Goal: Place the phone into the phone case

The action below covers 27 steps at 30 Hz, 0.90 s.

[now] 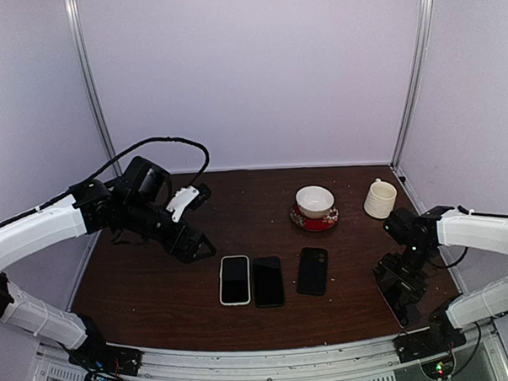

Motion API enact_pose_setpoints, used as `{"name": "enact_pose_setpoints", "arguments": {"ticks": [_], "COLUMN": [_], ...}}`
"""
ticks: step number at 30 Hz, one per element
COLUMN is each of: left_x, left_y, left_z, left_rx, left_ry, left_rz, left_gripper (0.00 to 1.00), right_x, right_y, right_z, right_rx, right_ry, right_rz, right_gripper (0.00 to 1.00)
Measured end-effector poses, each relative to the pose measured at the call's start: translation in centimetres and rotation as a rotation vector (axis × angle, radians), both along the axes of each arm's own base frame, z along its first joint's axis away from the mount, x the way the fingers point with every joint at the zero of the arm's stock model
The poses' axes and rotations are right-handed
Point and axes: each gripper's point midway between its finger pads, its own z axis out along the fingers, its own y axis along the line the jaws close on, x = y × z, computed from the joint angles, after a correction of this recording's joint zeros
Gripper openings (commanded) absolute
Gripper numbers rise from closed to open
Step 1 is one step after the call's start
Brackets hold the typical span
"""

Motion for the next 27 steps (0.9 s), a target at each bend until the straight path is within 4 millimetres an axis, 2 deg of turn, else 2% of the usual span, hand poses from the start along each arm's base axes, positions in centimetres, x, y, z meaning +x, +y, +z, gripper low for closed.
{"name": "enact_pose_setpoints", "arguments": {"ticks": [3, 5, 7, 10, 12, 14, 15, 17, 20, 23, 27], "left_x": [0.0, 0.1, 0.1, 0.1, 0.1, -0.9, -1.9, -4.4, -7.5, -9.1, -10.0], "left_y": [-0.1, -0.2, -0.5, -1.8, -3.0, -5.5, -7.2, -11.4, -17.6, -22.4, -28.2], "left_z": [-0.2, -0.4, -0.8, -1.7, -2.3, -2.8, -3.0, -3.8, -5.8, -8.4, -11.7], "left_rx": [0.003, 0.005, 0.004, 0.006, 0.025, 0.054, 0.068, 0.091, 0.124, 0.148, 0.162], "left_ry": [0.004, 0.01, 0.023, 0.063, 0.071, 0.041, 0.022, -0.01, -0.052, -0.105, -0.228], "left_rz": [-0.001, -0.004, -0.015, -0.043, -0.067, -0.13, -0.178, -0.293, -0.431, -0.517, -0.611], "left_gripper": [0.96, 0.92, 0.88, 0.82, 0.8, 0.76, 0.71, 0.62, 0.55, 0.52, 0.48], "right_x": [0.0, 1.0, 3.4, 8.2, 9.8, 10.0, 9.8, 9.3, 8.1, 7.4, 6.3], "right_y": [-0.4, -0.4, 0.1, 1.3, 1.4, 0.8, 0.1, -1.7, -4.2, -5.8, -6.4], "right_z": [-1.3, -1.0, 0.1, 2.7, 4.0, 4.5, 4.5, 4.3, 4.1, 3.6, 1.9], "right_rx": [-0.025, -0.045, -0.069, -0.083, -0.1, -0.119, -0.13, -0.147, -0.158, -0.159, -0.143], "right_ry": [-0.002, -0.002, -0.024, -0.118, -0.17, -0.177, -0.171, -0.159, -0.16, -0.157, -0.117], "right_rz": [-0.017, 0.028, 0.106, 0.243, 0.319, 0.387, 0.408, 0.422, 0.416, 0.393, 0.377], "right_gripper": [0.99, 0.99, 0.99, 1.0, 1.0, 1.0, 0.99, 1.0, 0.98, 0.96, 0.92]}}
